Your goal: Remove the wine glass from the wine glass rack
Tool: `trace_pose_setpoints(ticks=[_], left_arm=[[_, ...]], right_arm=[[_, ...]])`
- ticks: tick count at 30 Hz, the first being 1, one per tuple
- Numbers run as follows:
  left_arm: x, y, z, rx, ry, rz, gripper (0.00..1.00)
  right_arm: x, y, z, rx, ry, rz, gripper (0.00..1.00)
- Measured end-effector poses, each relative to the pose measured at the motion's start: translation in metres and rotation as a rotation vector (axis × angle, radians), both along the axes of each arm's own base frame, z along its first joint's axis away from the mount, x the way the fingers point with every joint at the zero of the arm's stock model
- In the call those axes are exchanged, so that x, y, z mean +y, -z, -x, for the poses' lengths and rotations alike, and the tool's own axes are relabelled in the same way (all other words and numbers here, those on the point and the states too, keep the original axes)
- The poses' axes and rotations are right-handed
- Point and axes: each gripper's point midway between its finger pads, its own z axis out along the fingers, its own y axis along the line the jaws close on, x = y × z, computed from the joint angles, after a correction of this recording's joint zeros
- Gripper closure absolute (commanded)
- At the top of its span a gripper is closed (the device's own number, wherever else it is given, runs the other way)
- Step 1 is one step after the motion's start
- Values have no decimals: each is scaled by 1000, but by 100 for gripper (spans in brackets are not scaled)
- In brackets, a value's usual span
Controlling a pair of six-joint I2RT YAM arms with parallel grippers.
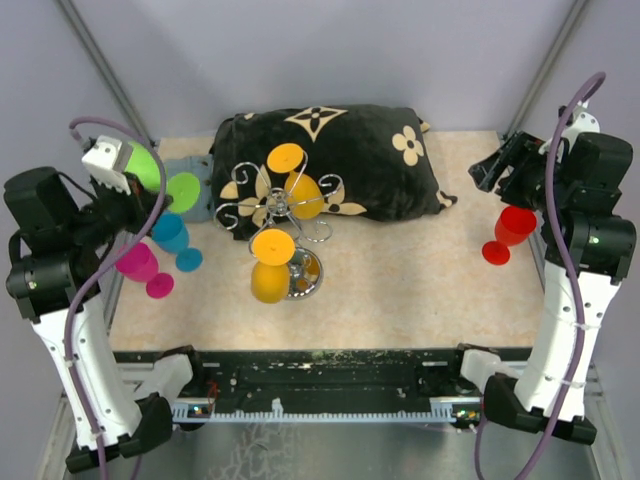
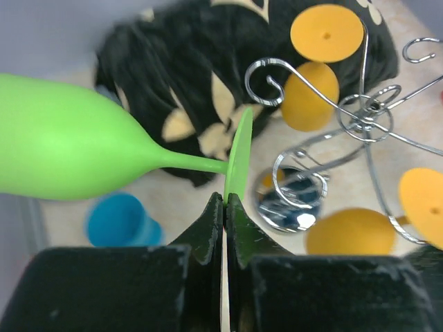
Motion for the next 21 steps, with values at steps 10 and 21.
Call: trace_pose_setpoints(ticks=[10, 21], left_arm=[[-15, -63, -18, -567, 399, -553, 100], [-76, -101, 41, -1095, 807, -708, 100]], right_arm=[[7, -17, -26, -7, -60, -34, 33], [47, -82, -42, -121, -274, -188, 34]])
